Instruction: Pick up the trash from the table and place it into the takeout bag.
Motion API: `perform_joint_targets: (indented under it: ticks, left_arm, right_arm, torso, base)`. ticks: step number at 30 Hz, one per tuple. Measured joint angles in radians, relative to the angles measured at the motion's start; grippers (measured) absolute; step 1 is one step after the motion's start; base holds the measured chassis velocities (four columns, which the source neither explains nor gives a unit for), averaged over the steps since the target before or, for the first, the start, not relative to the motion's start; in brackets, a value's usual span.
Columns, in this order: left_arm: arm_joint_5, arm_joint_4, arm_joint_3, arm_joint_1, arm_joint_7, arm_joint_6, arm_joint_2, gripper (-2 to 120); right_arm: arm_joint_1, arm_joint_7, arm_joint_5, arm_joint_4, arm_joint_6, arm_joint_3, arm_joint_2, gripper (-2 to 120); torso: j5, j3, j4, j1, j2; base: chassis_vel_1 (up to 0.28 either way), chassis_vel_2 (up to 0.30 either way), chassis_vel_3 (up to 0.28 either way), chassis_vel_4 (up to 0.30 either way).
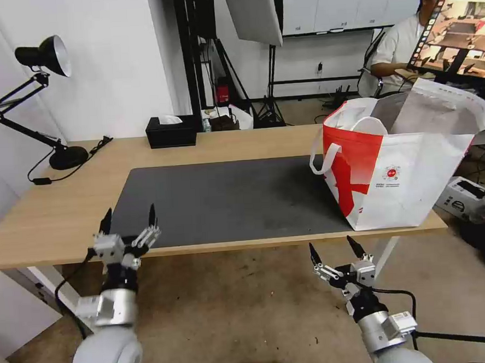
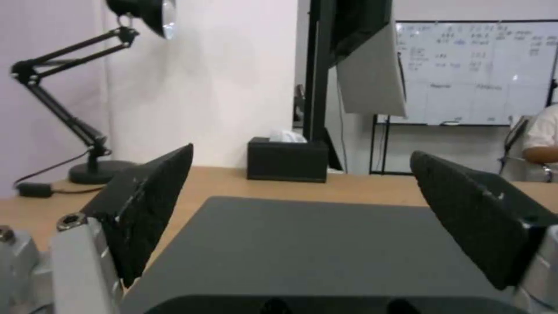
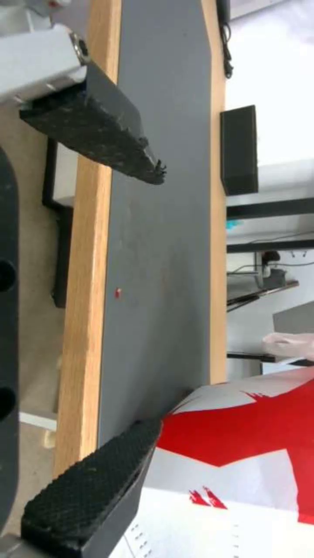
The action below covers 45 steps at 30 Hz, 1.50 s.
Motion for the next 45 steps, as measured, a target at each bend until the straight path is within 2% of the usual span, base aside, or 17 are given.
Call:
perform_joint_targets:
  ticks: [7,10,16,31,45]
  left_arm:
    - [0.038,-0.007,-0.024,0.054,0.001,-0.031,-0.058,100]
    - [0.060,-0.014,-0.036,0.115,0.018,-0.059,-0.092,100]
    - [0.081,-0.020,-0.050,0.176,0.040,-0.074,-0.110,100]
    - [0.046,-0.018,-0.072,0.225,0.107,-0.068,-0.117,100]
    - [0.041,-0.009,-0.072,0.243,0.134,-0.062,-0.094,100]
  right_arm:
    - [0.000,0.000,0.000,0.000,0.000,0.000,0.000,100]
    - [0.000,0.000,0.000,0.000,0.000,0.000,0.000,100]
    - [0.000,0.000,0.000,0.000,0.000,0.000,0.000,100]
    - [0.000,0.000,0.000,0.000,0.000,0.000,0.000,100]
    - [0.000,0.000,0.000,0.000,0.000,0.000,0.000,100]
  torso:
    - [0.0000,0.000,-0.0001,0.000,0.000]
    - [0.0000,0.000,0.0000,0.000,0.000]
    - [0.0000,0.000,0.0000,0.000,0.000]
    - [-0.0001,0.000,-0.0001,0.000,0.000]
    - [-0.0001,0.000,-0.0001,0.000,0.000]
  base:
    - [0.000,0.000,0.000,0.000]
    - [0.000,0.000,0.000,0.000]
    - [0.000,0.000,0.000,0.000]
    - [0.000,0.000,0.000,0.000]
    - [0.000,0.000,0.000,0.000]
